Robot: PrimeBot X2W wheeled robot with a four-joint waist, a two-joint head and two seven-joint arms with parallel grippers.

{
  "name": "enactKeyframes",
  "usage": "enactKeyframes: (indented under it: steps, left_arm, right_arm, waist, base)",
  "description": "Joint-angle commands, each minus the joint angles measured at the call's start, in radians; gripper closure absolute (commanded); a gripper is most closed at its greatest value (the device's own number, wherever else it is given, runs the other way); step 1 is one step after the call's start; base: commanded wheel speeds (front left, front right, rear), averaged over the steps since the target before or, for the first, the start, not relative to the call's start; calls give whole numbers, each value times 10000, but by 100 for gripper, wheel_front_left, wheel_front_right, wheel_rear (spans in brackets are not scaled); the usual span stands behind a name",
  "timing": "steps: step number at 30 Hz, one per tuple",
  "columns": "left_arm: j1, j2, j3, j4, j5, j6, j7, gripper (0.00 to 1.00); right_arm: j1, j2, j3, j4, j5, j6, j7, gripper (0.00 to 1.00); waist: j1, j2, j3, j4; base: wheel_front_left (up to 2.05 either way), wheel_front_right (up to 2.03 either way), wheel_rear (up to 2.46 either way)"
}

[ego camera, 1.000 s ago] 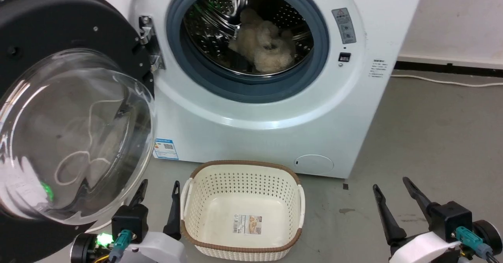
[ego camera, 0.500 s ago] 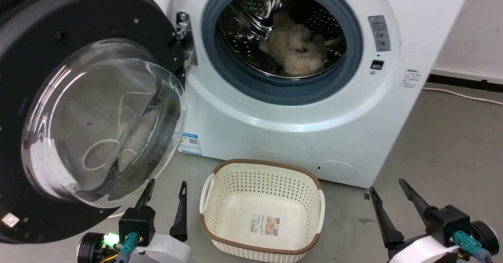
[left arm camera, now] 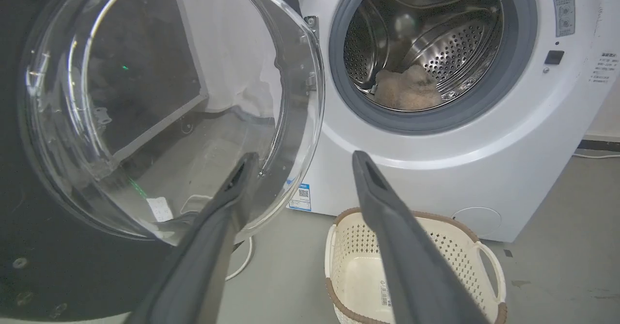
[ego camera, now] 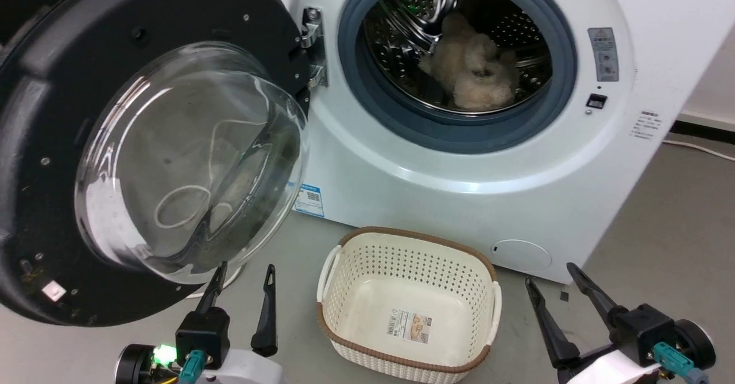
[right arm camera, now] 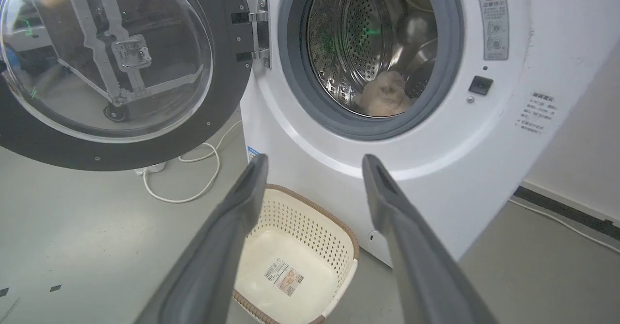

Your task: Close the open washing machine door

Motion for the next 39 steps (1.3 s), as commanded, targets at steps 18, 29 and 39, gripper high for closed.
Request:
enactKeyframes:
  steps: [18,29,39]
  left_arm:
    - [246,157,-315,-56,-93,230,-462,0]
    - [290,214,-510,-62,-90,321,-692,0]
    - [392,246,-694,-33,-143,523,-984,0]
  right_arm:
    - [-13,-383,539,155,297,4,-466,0]
    - [94,-606,806,204,595,5,-696,0]
    - [220,-843,1137,282,752,6,-988,0]
  waist:
    - [-1,0,-97,725]
    - [-1,0,-123,1166]
    - [-1,0,-145,1737]
  base:
    - [0,0,0]
    - [0,0,0]
    - [0,0,0]
